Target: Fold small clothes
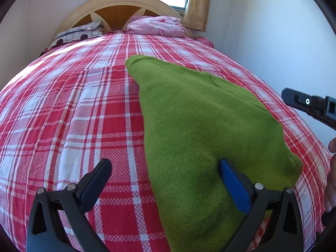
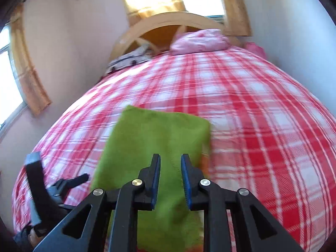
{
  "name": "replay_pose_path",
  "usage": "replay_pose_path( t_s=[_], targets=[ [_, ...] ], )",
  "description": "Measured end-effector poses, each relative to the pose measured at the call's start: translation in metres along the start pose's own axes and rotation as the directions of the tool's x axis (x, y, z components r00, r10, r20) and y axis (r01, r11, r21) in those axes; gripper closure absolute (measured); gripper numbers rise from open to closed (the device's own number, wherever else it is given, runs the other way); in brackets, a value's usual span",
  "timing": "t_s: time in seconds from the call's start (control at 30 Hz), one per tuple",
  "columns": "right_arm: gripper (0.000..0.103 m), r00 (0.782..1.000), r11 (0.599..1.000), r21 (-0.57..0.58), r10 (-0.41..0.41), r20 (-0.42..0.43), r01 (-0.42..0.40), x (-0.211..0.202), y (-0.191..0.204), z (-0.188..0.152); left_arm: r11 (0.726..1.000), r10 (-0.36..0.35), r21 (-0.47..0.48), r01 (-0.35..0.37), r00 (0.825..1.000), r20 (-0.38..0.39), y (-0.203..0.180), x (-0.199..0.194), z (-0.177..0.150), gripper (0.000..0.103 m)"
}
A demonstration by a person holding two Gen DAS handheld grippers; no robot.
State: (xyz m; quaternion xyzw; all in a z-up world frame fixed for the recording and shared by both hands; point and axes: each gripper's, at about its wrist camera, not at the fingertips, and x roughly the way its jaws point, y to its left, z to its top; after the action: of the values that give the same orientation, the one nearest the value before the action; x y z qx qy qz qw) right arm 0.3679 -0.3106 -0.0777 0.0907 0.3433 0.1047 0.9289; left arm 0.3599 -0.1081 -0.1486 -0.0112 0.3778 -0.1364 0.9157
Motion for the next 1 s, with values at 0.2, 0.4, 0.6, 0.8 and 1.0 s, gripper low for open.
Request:
replay_pose_path(
  t_s=[0.2, 0.4, 0.6, 0.8, 1.0],
  targets=[
    [0.085, 0.967, 0.997, 0.005, -0.074, -0.243, 0.078, 0.068, -0.019, -0.011, 1.000, -0.021, -0.020, 0.021, 0.999, -0.026, 0.002, 0.003, -0.001, 0.000],
    [0.082, 0.966, 0.991, -0.061, -0.133, -0.222, 0.122, 0.061, -0.001, 0.000, 0.998, -0.052, -0.038, 0.050, 0.997, -0.054, 0.006, 0.008, -0.002, 0.000],
    [0.082, 0.978, 0.984, -0.169, 0.025, -0.208, -0.062, 0.067, 0.054, 0.015, 0.997, -0.064, -0.054, 0.061, 0.996, -0.057, 0.008, 0.007, -0.004, 0.000],
    [0.082, 0.948, 0.971, -0.234, -0.019, -0.317, -0.059, 0.108, 0.073, 0.009, 0.995, -0.075, -0.069, 0.071, 0.995, -0.065, 0.011, 0.008, -0.004, 0.000],
    [0.082, 0.949, 0.986, -0.157, 0.004, -0.316, -0.057, 0.118, 0.051, 0.010, 0.995, -0.076, -0.066, 0.071, 0.994, -0.073, 0.010, 0.009, -0.004, 0.000]
  ],
)
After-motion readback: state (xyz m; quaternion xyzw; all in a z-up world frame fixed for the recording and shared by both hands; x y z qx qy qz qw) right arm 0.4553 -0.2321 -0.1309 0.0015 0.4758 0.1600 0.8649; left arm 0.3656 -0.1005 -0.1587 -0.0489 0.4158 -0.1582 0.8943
